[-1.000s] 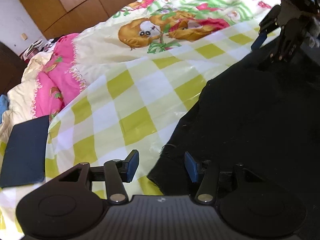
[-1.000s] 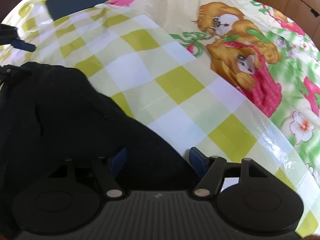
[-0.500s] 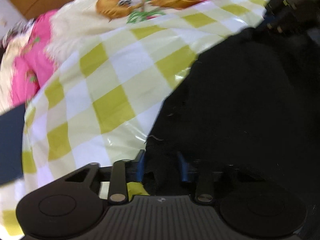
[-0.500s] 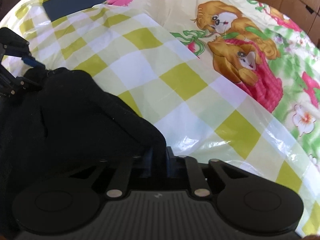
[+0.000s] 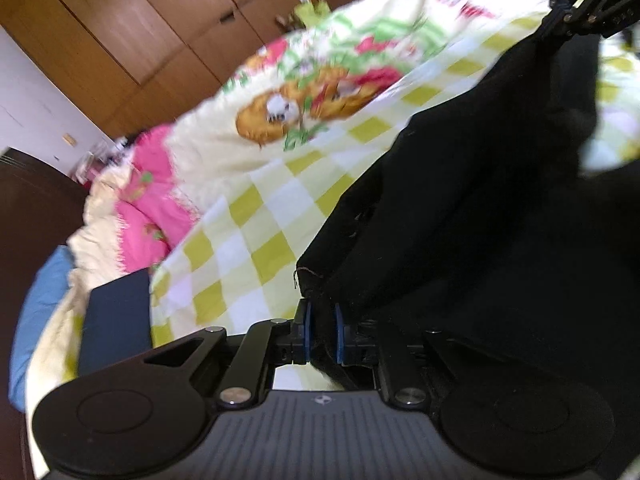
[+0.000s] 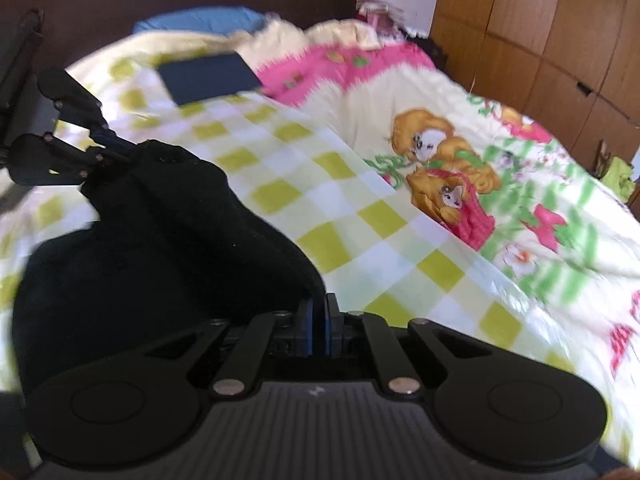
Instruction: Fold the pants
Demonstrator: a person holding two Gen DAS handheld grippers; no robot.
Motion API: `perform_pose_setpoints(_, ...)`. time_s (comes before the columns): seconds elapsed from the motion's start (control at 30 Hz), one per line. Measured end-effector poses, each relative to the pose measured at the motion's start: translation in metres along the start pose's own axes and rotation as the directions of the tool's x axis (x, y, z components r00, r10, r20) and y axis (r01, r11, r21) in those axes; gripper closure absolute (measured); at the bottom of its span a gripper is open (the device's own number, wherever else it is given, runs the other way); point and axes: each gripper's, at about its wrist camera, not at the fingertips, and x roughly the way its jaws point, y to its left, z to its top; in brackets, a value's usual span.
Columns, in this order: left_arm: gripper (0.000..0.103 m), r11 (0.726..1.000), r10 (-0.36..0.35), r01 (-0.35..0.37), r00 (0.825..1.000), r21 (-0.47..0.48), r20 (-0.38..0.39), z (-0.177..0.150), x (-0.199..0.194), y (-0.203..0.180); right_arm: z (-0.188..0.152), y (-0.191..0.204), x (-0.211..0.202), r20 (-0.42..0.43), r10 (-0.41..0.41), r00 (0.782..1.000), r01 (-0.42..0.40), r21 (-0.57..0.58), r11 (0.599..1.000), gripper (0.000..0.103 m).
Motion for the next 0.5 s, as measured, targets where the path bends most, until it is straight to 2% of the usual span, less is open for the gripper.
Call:
perform_pose_setpoints(0.07,0.076,1.0,0.012,-0.012,1.0,0.019,0.027,-0.022,-0.032,-0.022,-0.024,0.029,-0.028,-0.003,0.008,1.0,-0.008,0.004,1.0,0.098)
perform_pose_setpoints(0.13,0.076,0.999,0.027,-0.028,0.999,0.026,0.03,-0.048,-0.052,-0.048,-0.051,0.062,-0.039,-0.036,0.026,0.999,-0.025,0.002,1.0,0.098)
perform_pose_setpoints(0.23,0.076,0.994,0.072,-0.071,0.997,0.084,-0.007,-0.089,-0.056,-0.095,-0.092,0.101,-0.026,-0.117,0.072,0.991,-0.067,0.045,0.997,0.098)
perform_pose_setpoints(0.3,0.076,0.99,0.09,-0.087,0.996,0.108,-0.023,-0.11,-0.056,-0.119,-0.113,0.126,-0.013,-0.156,0.061,0.986,-0.058,0.018,0.998,0.098)
perform_pose_setpoints(0.4,0.077,0.988,0.122,-0.119,0.992,0.102,-0.019,-0.127,-0.061,-0.138,-0.123,0.145,-0.01,-0.164,0.039,0.986,-0.038,0.01,0.999,0.097)
perform_pose_setpoints(0.5,0.077,0.986,0.159,-0.159,0.987,0.051,0.007,-0.132,-0.064,-0.135,-0.117,0.143,-0.011,-0.144,0.022,0.989,-0.017,0.034,0.999,0.097)
